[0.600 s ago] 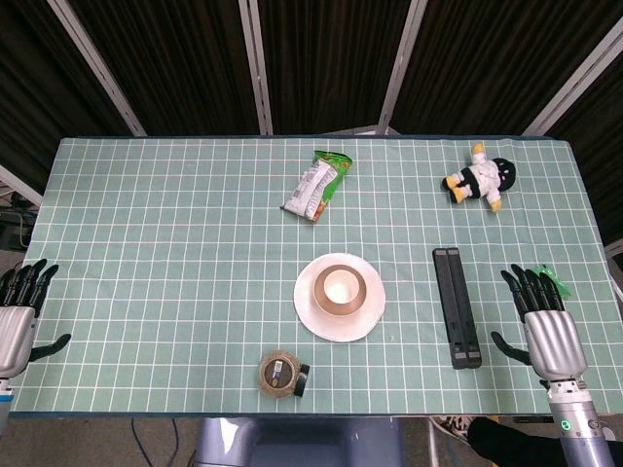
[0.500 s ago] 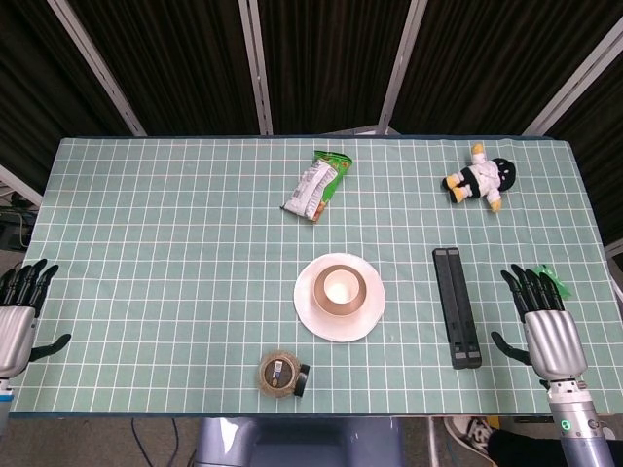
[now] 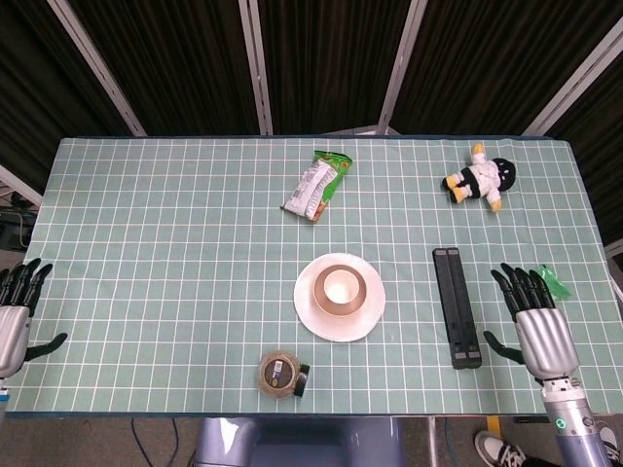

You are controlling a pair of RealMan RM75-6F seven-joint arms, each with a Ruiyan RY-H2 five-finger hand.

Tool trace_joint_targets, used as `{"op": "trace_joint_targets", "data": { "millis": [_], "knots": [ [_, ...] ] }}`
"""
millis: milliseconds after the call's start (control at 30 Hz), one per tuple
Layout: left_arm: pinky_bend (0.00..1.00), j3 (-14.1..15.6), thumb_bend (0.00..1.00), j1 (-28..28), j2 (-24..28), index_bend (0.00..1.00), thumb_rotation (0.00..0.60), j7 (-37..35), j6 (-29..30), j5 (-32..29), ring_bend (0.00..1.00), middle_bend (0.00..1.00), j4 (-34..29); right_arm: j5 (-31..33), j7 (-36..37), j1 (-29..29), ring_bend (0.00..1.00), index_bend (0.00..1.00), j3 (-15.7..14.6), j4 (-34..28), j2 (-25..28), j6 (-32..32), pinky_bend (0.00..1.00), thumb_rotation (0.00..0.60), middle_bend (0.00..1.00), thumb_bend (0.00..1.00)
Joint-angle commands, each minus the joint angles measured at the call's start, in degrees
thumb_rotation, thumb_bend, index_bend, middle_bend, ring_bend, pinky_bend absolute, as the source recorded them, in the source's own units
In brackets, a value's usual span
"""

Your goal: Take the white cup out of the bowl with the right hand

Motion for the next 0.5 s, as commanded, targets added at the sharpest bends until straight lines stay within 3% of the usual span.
{"op": "trace_joint_targets", "data": {
  "millis": [33, 67, 133, 200, 267, 500],
  "knots": [
    [0.00, -0.08, 0.00, -0.07, 0.07, 0.00, 0.600, -0.15, -0.15, -0.08, 0.00, 0.00, 0.05, -1.61, 1.56, 1.38, 0.00, 0.23, 0.01, -0.16, -0.79, -0.82, 0.00, 0.600, 0.00, 0.15],
    [0.00, -0.09, 0.00, -0.09, 0.06, 0.00, 0.600, -0.10, -0.14, -0.07, 0.00, 0.00, 0.05, -2.03, 1.92, 1.80, 0.00, 0.48, 0.06, -0.01, -1.07, -1.08, 0.00, 0.600, 0.00, 0.15],
    [0.00, -0.01, 0.00, -0.07, 0.09, 0.00, 0.600, -0.06, -0.11, 0.08, 0.00, 0.00, -0.10, -2.93, 2.83, 3.46, 0.00, 0.64, 0.28, 0.17, -2.02, -2.67, 0.00, 0.600, 0.00, 0.15],
    [0.00, 0.01, 0.00, -0.06, 0.12, 0.00, 0.600, 0.08, -0.02, 0.20, 0.00, 0.00, -0.27, -3.31, 3.93, 4.99, 0.00, 0.33, 0.65, -0.18, -2.71, -4.19, 0.00, 0.600, 0.00, 0.15],
    [0.00, -0.05, 0.00, -0.17, 0.11, 0.00, 0.600, 0.21, 0.02, 0.37, 0.00, 0.00, -0.47, -4.39, 5.78, 8.59, 0.00, 0.22, 1.51, -0.92, -4.21, -7.89, 0.00, 0.600, 0.00, 0.15],
    [0.00, -0.37, 0.00, -0.24, 0.20, 0.00, 0.600, -0.27, -0.38, -0.49, 0.00, 0.00, -0.14, -2.02, 4.31, 14.11, 0.00, 0.23, 3.70, -0.05, -9.39, -13.84, 0.00, 0.600, 0.00, 0.15]
  ]
}}
